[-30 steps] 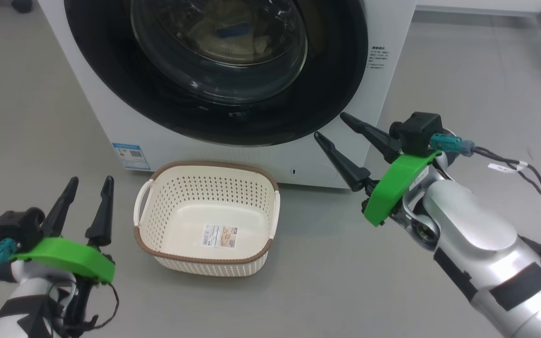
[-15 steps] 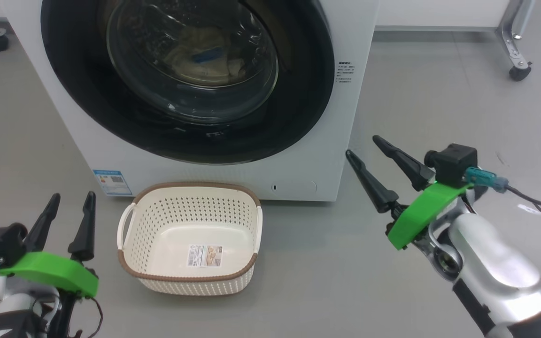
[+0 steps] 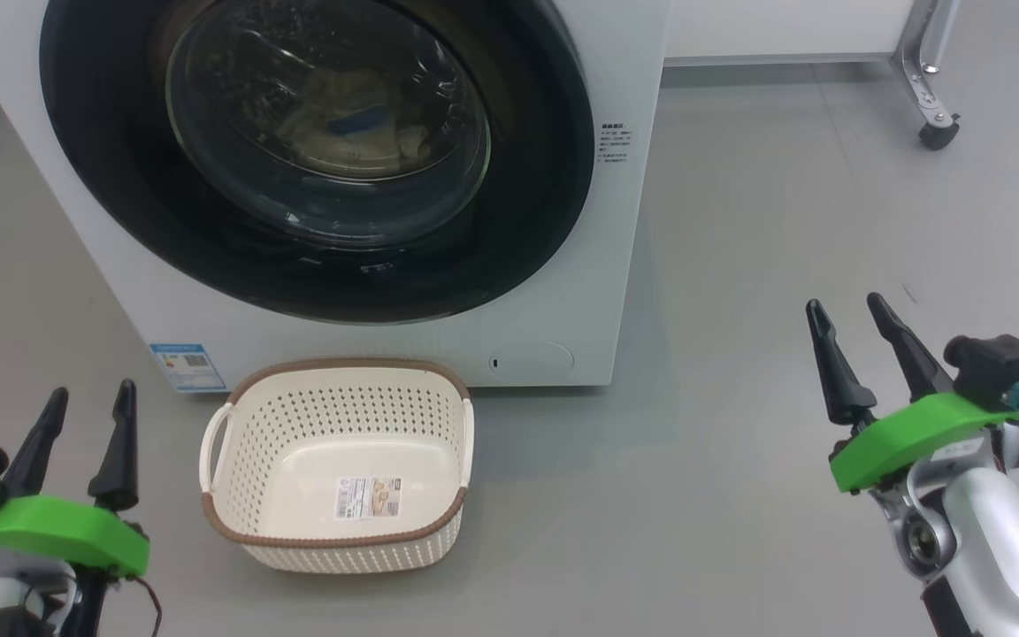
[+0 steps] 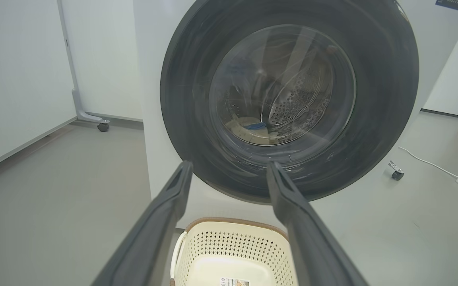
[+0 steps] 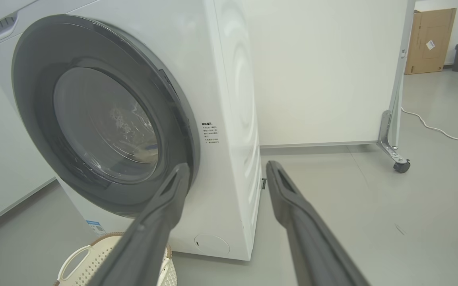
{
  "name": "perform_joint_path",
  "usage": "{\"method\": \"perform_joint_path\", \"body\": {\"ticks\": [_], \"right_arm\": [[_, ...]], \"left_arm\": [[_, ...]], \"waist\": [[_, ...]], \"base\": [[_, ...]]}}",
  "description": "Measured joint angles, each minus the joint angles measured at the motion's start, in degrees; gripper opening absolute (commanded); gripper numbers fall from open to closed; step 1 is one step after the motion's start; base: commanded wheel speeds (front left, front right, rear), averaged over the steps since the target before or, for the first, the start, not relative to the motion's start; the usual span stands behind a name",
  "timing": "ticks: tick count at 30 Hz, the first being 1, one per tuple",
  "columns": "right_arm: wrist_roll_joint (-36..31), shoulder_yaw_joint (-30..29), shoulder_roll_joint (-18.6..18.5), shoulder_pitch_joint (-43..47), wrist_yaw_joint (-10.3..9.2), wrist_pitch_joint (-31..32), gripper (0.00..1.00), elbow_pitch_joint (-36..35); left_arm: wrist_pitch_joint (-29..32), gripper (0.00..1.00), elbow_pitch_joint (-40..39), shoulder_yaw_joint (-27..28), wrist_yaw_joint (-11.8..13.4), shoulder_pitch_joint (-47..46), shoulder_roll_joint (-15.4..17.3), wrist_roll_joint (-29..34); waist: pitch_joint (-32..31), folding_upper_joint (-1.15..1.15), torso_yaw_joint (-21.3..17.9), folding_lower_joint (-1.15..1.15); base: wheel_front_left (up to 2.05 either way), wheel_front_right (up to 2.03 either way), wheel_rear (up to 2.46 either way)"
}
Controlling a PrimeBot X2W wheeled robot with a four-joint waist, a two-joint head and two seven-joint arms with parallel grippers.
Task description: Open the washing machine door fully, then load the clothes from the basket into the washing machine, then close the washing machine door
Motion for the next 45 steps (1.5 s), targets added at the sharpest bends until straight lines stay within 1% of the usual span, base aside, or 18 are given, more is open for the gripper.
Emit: {"method": "perform_joint_path", "body": {"ticks": [4, 9, 16, 22, 45], "right_arm": [[-2.3, -3.9, 1.3, 1.9, 0.0, 0.0, 1.0, -0.3], [-3.6, -8.6, 2.3, 3.0, 0.0, 0.0, 1.0, -0.3], [-6.0, -11.6, 3.2, 3.0, 0.0, 0.0, 1.0, -0.4], [-6.9, -11.8, 4.3, 4.7, 0.0, 0.0, 1.0, -0.4], [-7.4, -11.8, 4.8, 6.4, 0.0, 0.0, 1.0, -1.1]], "left_arm": [[0.0, 1.0, 0.9, 1.9, 0.0, 0.9, -0.2, 0.5], [0.0, 1.0, 1.4, 3.3, 0.0, 2.1, -0.7, 1.1], [0.0, 1.0, 1.9, 4.0, 0.0, 2.2, -1.8, 2.1], [0.0, 1.0, 2.6, 3.7, 0.0, 2.2, -2.1, 3.0], [0.0, 1.0, 4.7, 1.7, 0.0, 0.4, -2.1, 2.8]], "waist": [[-0.1, 0.0, -0.3, 0.0], [0.1, 0.0, -0.3, 0.0], [0.2, 0.0, 0.3, 0.0], [0.4, 0.0, 0.8, 0.0], [0.8, 0.0, 0.3, 0.0]], "base": [[0.0, 0.0, 0.0], [0.0, 0.0, 0.0], [0.0, 0.0, 0.0], [0.0, 0.0, 0.0], [0.0, 0.0, 0.0]]}}
